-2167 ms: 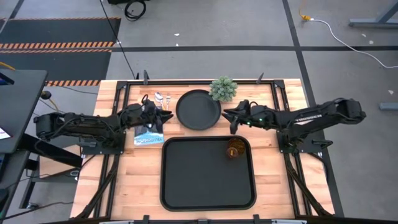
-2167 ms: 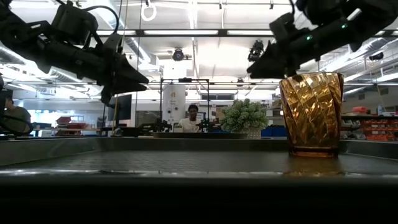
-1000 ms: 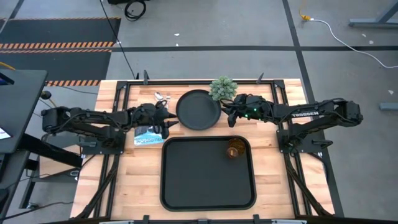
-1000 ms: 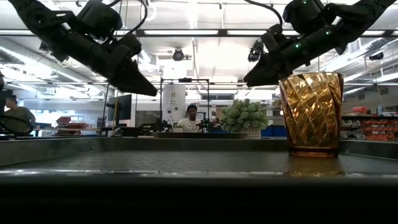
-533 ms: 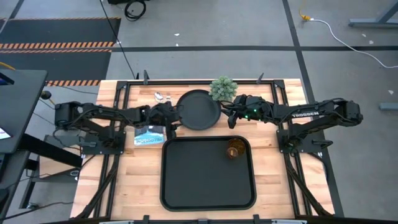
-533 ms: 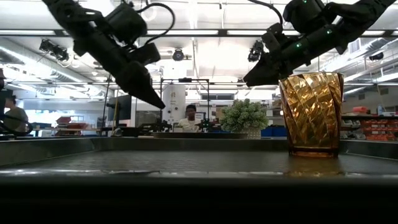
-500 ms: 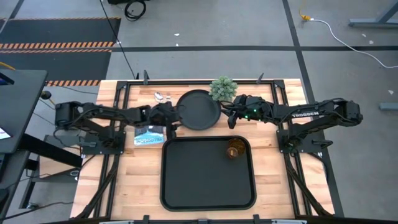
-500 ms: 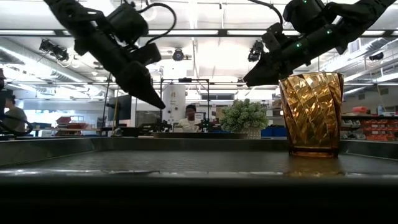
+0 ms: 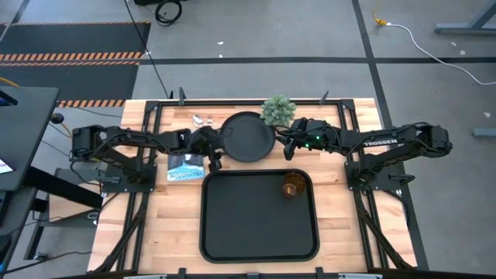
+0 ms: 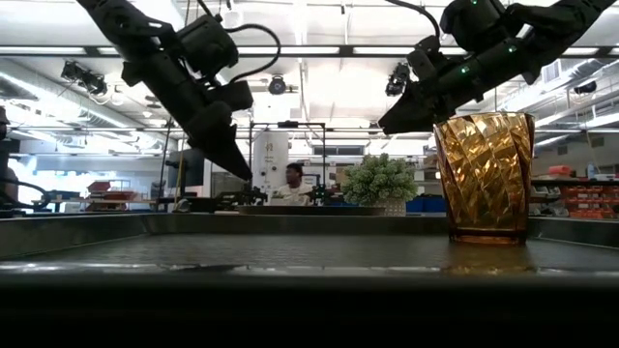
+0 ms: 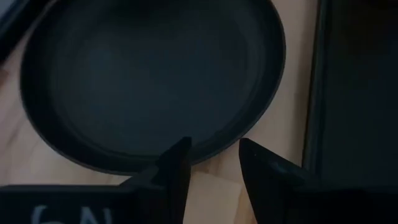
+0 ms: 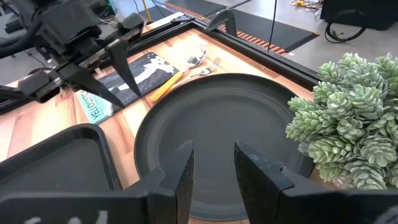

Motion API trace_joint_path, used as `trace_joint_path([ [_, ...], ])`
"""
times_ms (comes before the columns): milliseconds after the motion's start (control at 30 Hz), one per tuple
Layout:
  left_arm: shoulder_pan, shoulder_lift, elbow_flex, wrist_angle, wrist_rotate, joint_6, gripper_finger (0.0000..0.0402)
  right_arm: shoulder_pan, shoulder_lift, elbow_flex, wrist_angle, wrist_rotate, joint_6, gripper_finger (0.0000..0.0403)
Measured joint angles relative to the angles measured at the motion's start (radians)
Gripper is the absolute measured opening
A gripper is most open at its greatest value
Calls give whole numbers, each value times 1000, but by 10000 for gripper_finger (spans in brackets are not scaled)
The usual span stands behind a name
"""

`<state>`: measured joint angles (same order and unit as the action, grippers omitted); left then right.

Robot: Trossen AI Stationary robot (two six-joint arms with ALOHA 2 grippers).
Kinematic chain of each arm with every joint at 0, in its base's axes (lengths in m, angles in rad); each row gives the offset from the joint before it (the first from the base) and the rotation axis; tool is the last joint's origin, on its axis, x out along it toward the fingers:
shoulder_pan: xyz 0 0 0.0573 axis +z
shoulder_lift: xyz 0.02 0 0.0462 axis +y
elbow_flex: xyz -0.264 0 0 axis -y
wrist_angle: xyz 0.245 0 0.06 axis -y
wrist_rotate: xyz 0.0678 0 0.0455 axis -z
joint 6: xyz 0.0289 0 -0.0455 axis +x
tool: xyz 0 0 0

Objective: Pick and place plate/cup/fork/spoon on tray
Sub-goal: Put the black plate on the black tray to the bottom left of the orange glass

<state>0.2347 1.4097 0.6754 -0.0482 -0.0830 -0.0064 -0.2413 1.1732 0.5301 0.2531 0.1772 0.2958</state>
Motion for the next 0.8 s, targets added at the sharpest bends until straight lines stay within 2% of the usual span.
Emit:
trace_joint_path([
  [133, 29, 0, 0, 4, 58, -62, 144, 0, 0, 0, -1, -8, 7, 121],
  [300, 33, -11, -4, 14, 61, -89, 139, 4, 0, 0, -2, -15, 7, 121],
  [433, 57, -52, -46, 92, 55, -121, 123, 6, 0, 0, 2, -16, -1, 121],
  [567, 140, -64, -82, 121, 57, -248, 109, 6, 0, 0, 10, -15, -9, 121],
  [633, 179, -62, -83, 118, 89, -320, 106, 10, 0, 0, 19, -15, -11, 121],
  [800, 213, -57, -82, 111, 105, -451, 120, 34, 0, 0, 52, -16, -54, 121],
])
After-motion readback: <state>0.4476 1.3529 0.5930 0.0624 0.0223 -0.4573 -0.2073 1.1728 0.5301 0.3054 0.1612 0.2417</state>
